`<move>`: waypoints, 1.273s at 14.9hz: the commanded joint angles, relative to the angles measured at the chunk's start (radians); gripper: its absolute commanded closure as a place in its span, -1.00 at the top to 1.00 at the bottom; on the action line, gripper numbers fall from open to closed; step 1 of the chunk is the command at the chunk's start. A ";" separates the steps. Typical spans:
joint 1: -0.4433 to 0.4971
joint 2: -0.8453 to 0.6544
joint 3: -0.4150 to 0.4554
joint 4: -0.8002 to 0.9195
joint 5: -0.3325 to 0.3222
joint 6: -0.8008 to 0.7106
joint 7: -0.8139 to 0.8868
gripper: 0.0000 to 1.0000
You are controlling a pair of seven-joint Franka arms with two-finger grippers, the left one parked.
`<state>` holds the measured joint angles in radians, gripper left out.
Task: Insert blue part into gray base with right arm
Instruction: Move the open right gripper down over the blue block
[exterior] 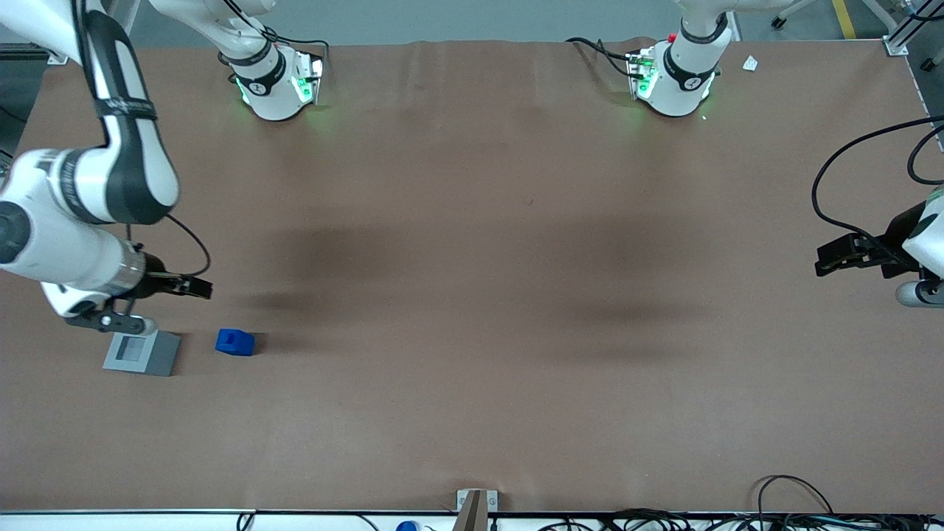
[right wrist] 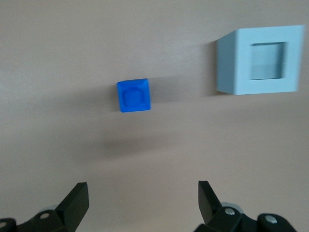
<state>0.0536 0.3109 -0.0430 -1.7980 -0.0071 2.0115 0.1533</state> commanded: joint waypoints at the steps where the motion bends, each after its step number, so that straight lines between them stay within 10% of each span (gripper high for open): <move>1: 0.020 0.031 -0.001 -0.006 -0.001 0.059 0.020 1.00; 19: -0.049 0.271 0.003 0.039 0.004 0.357 -0.138 1.00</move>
<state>0.0203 0.5719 -0.0548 -1.7706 -0.0074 2.3627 0.0428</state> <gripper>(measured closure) 0.000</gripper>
